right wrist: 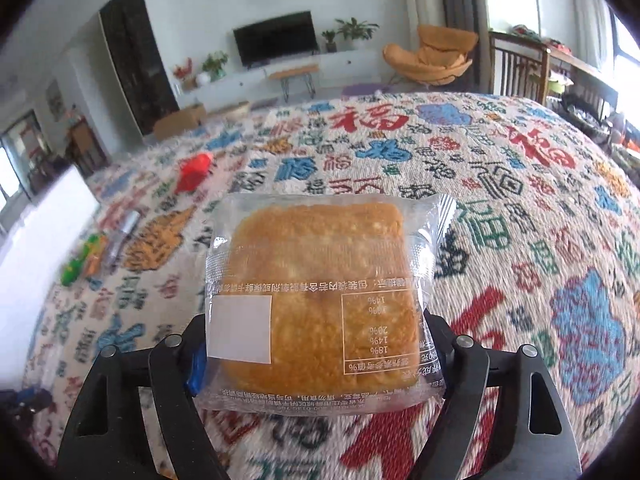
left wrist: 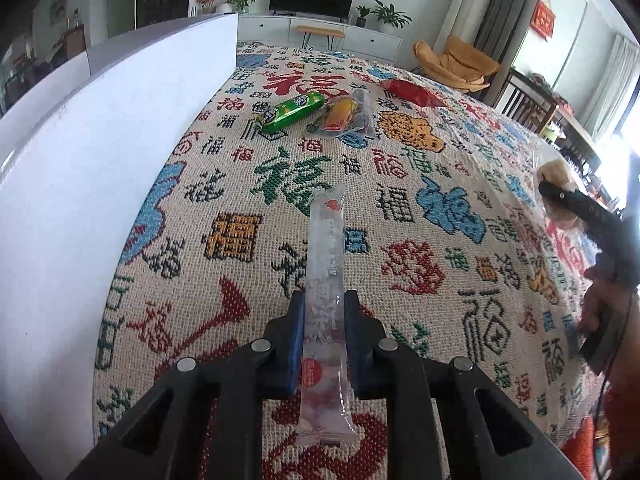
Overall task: Organize snacks
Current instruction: 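Lift and carry the ice-pop tube and wrapped cake over the box with both tools, then open both tools over the box to drop the ice-pop tube and cake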
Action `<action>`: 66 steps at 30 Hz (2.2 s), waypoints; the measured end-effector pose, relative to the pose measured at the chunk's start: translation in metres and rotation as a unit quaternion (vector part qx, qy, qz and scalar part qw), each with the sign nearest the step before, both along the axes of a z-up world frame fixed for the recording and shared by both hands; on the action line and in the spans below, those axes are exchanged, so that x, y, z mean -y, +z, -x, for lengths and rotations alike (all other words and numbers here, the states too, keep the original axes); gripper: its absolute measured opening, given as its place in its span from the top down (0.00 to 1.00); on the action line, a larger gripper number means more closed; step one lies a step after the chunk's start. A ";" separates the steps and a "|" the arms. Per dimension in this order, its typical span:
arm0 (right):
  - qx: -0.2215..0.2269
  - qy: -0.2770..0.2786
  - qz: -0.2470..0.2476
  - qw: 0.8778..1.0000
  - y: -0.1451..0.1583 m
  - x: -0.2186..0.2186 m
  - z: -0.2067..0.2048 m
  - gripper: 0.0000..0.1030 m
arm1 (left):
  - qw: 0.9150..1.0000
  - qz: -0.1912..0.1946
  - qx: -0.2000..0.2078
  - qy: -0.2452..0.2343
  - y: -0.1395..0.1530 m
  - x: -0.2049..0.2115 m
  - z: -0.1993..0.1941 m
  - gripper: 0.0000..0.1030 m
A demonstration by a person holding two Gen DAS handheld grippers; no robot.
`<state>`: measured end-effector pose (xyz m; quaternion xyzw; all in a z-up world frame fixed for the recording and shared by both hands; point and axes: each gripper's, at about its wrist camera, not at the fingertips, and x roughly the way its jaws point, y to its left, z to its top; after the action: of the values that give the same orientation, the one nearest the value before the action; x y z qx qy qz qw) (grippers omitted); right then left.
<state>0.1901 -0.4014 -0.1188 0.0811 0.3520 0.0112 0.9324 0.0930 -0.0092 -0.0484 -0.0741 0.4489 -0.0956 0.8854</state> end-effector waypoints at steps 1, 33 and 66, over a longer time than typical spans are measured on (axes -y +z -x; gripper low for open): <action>0.007 0.008 -0.013 1.000 0.002 -0.001 0.010 0.21 | 1.000 0.013 -0.001 -0.001 0.002 -0.001 0.003 0.83; -0.087 0.462 -0.101 0.877 0.120 -0.413 -0.003 0.16 | 0.949 0.020 0.066 0.309 0.128 -0.281 0.070 0.18; -0.001 0.399 -0.042 0.916 0.094 -0.338 -0.014 0.13 | 0.976 0.014 0.109 0.188 0.142 -0.157 0.060 0.18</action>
<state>0.2043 -0.0633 -0.0252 -0.0275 0.3557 0.3972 0.8455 0.0326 0.1482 0.0932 -0.1587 0.3268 0.0592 0.9298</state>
